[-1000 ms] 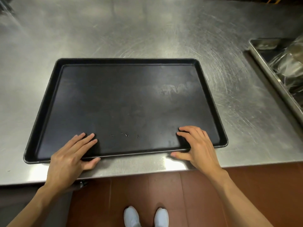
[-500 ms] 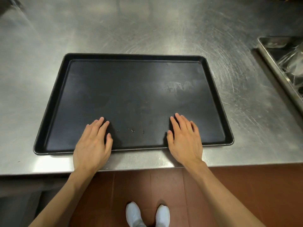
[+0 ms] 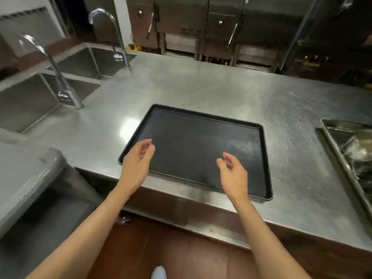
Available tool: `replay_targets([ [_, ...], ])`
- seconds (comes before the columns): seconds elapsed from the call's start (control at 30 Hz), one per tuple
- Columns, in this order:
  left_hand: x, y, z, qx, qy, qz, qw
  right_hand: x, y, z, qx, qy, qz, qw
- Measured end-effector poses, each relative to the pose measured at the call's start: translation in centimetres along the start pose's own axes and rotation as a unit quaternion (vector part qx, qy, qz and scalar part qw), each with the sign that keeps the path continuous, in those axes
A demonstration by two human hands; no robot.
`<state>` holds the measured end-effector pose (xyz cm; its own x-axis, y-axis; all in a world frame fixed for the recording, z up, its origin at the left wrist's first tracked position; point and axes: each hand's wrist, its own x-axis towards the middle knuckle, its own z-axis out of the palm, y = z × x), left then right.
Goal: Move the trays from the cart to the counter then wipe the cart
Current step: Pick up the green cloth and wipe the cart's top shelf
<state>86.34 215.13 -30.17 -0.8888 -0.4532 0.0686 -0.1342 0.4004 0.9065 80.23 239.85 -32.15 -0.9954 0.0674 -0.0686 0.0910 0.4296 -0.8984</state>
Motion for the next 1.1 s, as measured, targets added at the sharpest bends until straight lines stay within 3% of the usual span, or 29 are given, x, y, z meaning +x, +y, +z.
replay_targets([
  [0.17,-11.6,5.6,-6.9,-0.106,0.128,-0.005,0.986,-8.6,-7.4,-2.8,0.133,-0.079,-0.057,0.986],
  [0.33,-22.9,8.6,-14.4,-0.145,0.221,-0.015,0.964,-17.4,-13.0,-3.4,0.172,-0.146,-0.091,0.97],
  [0.5,-30.6,10.8,-21.2,-0.155,0.3,0.009,0.941,-24.4,-16.5,-2.9,0.206,-0.163,-0.112,0.958],
  [0.9,-49.1,8.2,-38.9,-0.127,0.454,0.034,0.881,-43.7,-22.8,6.2,0.251,-0.272,-0.174,0.913],
  [1.1,-53.3,6.7,-43.0,-0.128,0.497,0.033,0.858,-48.1,-23.5,8.8,0.244,-0.314,-0.182,0.9],
])
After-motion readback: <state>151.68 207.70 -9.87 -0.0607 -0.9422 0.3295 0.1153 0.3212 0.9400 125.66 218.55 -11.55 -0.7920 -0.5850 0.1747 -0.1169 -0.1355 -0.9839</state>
